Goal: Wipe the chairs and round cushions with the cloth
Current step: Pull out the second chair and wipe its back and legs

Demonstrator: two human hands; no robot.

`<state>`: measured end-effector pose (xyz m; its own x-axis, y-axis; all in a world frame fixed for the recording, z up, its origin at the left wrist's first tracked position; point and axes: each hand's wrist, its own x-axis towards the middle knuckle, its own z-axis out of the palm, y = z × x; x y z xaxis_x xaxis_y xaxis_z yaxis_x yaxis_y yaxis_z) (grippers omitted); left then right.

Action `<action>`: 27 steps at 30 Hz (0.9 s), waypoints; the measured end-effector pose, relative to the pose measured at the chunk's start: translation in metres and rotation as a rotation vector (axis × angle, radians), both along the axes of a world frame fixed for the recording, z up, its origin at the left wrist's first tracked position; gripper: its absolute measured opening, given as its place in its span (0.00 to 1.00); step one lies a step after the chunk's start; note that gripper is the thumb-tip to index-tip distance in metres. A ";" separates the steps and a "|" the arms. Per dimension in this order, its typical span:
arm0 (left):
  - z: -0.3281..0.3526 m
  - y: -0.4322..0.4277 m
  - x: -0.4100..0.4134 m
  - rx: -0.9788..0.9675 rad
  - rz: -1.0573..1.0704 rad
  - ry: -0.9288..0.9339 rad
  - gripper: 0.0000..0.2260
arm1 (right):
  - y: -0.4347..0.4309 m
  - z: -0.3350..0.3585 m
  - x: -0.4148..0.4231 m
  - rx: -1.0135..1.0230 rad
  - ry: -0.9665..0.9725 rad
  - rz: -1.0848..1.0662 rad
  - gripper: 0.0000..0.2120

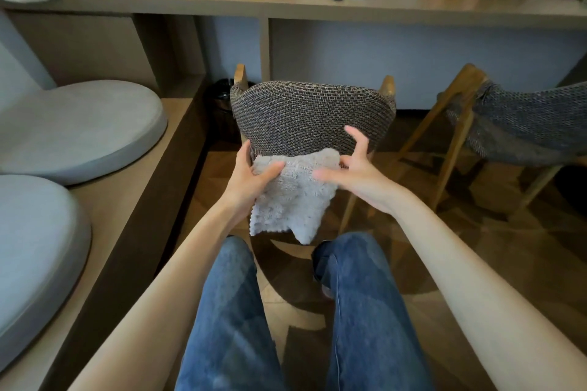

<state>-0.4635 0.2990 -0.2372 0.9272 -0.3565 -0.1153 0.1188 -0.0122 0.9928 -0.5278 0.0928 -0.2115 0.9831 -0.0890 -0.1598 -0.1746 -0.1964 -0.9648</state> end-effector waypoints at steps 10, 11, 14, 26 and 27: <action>-0.003 -0.003 0.015 0.446 -0.377 -0.273 0.17 | -0.010 -0.025 0.003 -0.787 -0.137 0.062 0.13; -0.004 -0.008 0.019 0.477 -0.312 -0.304 0.12 | -0.013 -0.023 0.004 -0.692 -0.099 0.058 0.17; -0.009 -0.022 0.040 0.561 -0.017 -0.526 0.09 | -0.015 -0.013 0.006 -0.127 -0.054 -0.071 0.09; 0.013 -0.067 0.113 0.678 0.062 -1.009 0.24 | -0.008 -0.014 0.088 -0.449 -0.762 -0.770 0.14; 0.011 -0.068 0.120 0.684 0.058 -1.027 0.23 | -0.006 -0.017 0.097 -0.447 -0.742 -0.722 0.14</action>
